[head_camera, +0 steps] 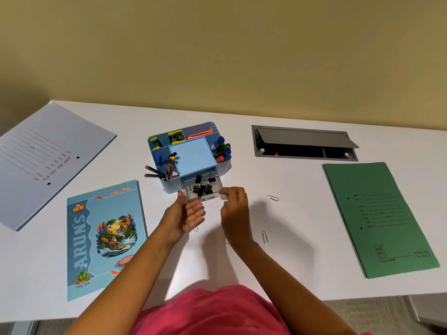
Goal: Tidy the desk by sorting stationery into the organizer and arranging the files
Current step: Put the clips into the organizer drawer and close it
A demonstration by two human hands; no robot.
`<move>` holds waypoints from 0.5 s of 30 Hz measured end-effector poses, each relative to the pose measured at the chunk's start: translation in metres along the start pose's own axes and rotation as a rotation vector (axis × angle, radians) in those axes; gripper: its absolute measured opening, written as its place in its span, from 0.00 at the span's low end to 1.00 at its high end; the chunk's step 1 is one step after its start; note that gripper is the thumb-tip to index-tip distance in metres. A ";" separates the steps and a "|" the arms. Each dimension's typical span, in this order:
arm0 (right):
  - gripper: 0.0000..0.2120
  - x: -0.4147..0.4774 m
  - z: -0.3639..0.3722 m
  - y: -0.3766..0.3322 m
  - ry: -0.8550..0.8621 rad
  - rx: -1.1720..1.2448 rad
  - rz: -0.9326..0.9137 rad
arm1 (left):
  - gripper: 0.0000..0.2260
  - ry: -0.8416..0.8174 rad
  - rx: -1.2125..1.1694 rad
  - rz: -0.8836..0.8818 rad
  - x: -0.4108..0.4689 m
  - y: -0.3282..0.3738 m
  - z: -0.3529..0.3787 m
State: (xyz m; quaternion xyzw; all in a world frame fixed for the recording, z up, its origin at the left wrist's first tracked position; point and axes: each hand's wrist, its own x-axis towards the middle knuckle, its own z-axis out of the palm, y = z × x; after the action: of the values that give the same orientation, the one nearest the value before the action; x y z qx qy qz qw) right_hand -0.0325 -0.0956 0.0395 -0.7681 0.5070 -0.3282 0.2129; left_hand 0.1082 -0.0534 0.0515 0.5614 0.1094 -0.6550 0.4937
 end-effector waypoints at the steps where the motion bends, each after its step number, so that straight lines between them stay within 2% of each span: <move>1: 0.23 -0.004 -0.001 0.004 -0.017 -0.014 0.037 | 0.25 -0.008 -0.028 -0.017 0.000 0.000 0.001; 7: 0.27 -0.020 -0.004 0.017 -0.112 -0.021 0.101 | 0.21 0.008 -0.128 0.017 0.001 0.004 0.009; 11: 0.27 -0.016 0.004 0.016 -0.148 -0.086 0.096 | 0.17 -0.008 -0.101 0.133 0.000 0.019 0.018; 15: 0.27 -0.013 0.016 0.018 -0.201 -0.162 0.007 | 0.13 0.005 -0.007 0.198 -0.003 0.027 0.027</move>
State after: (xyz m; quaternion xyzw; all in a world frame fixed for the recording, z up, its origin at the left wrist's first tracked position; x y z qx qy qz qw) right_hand -0.0359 -0.0912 0.0130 -0.8100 0.5106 -0.2070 0.2011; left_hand 0.1120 -0.0834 0.0744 0.5695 0.0568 -0.6012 0.5577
